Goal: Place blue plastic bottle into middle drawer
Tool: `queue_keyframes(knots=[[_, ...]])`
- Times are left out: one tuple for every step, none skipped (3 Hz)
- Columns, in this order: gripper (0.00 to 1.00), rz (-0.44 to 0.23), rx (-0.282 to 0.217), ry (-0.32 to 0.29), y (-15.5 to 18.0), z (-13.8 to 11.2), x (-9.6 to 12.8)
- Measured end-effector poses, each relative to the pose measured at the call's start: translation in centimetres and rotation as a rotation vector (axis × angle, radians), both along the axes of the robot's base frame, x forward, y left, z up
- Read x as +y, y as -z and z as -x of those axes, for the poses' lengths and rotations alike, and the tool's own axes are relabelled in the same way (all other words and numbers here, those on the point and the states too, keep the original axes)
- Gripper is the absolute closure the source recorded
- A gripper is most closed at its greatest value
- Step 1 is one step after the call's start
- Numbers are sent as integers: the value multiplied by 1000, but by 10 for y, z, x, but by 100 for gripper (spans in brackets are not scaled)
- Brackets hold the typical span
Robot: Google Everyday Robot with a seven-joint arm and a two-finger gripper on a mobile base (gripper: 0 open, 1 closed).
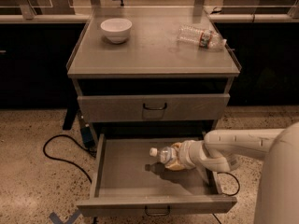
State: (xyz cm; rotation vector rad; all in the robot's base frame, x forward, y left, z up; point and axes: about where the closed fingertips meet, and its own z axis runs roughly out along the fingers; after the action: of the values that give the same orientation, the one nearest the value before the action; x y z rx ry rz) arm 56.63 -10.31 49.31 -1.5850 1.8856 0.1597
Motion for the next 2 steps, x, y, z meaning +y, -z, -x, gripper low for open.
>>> queue_keyframes(knots=[[100, -3, 28, -1, 16, 6, 1], [100, -7, 53, 3, 31, 3, 2]])
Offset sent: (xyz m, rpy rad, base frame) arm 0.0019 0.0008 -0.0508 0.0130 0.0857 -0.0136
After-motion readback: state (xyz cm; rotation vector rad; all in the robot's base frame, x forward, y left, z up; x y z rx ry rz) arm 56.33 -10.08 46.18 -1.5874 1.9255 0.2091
